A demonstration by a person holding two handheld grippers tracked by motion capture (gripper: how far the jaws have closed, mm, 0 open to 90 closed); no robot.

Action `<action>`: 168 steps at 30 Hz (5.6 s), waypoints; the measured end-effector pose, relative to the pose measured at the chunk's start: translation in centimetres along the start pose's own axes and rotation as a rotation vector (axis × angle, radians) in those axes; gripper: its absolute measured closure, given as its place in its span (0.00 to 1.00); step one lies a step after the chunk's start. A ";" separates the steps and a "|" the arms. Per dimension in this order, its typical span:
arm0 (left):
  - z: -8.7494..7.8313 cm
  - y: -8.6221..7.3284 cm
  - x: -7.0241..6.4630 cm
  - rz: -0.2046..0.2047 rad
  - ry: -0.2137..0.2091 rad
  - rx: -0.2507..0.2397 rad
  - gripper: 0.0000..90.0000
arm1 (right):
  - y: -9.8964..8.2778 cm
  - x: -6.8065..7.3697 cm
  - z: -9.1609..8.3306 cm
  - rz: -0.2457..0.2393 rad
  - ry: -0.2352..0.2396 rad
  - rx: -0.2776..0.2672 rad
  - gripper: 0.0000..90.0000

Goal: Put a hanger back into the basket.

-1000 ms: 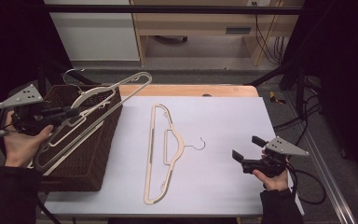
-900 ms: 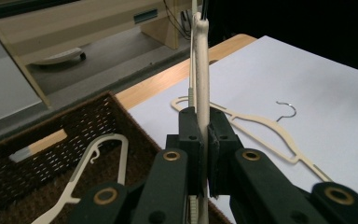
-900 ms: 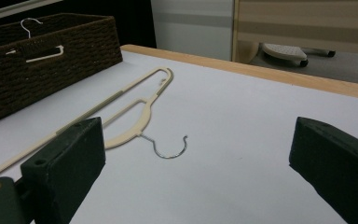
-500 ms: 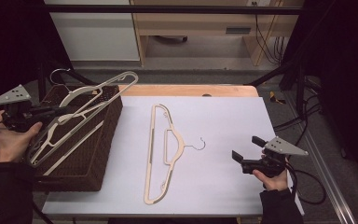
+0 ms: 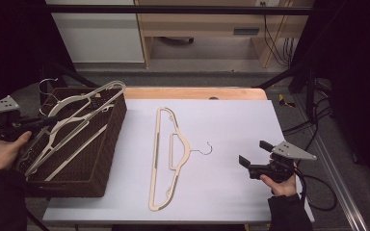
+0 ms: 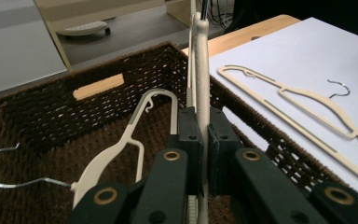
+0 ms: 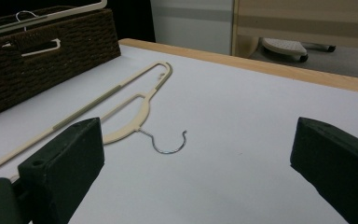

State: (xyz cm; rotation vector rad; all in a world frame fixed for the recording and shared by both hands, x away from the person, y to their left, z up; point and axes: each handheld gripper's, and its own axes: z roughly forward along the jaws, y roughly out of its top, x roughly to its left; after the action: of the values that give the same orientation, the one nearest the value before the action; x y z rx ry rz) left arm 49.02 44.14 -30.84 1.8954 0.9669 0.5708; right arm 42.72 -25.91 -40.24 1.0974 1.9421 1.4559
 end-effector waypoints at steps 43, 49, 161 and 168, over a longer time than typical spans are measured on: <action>4.0 -5.4 0.7 -0.236 0.144 0.230 0.90 | 0.0 0.1 0.3 -0.001 0.005 0.010 0.04; 2.2 -4.8 0.4 -0.221 0.232 0.118 0.70 | 0.1 0.2 0.3 -0.002 0.007 0.006 0.04; 13.6 -6.4 -24.0 0.059 -0.232 0.004 0.08 | -2.5 3.4 17.8 -0.155 0.121 0.445 0.93; 15.2 -5.2 -24.8 0.072 -0.237 0.039 0.09 | -2.4 3.1 17.8 -0.144 0.145 0.444 0.99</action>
State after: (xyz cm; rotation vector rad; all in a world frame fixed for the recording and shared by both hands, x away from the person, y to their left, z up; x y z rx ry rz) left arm 43.19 17.69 -42.83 1.9871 0.7644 0.3603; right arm 53.75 -13.60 -48.00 1.0229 2.4703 1.0793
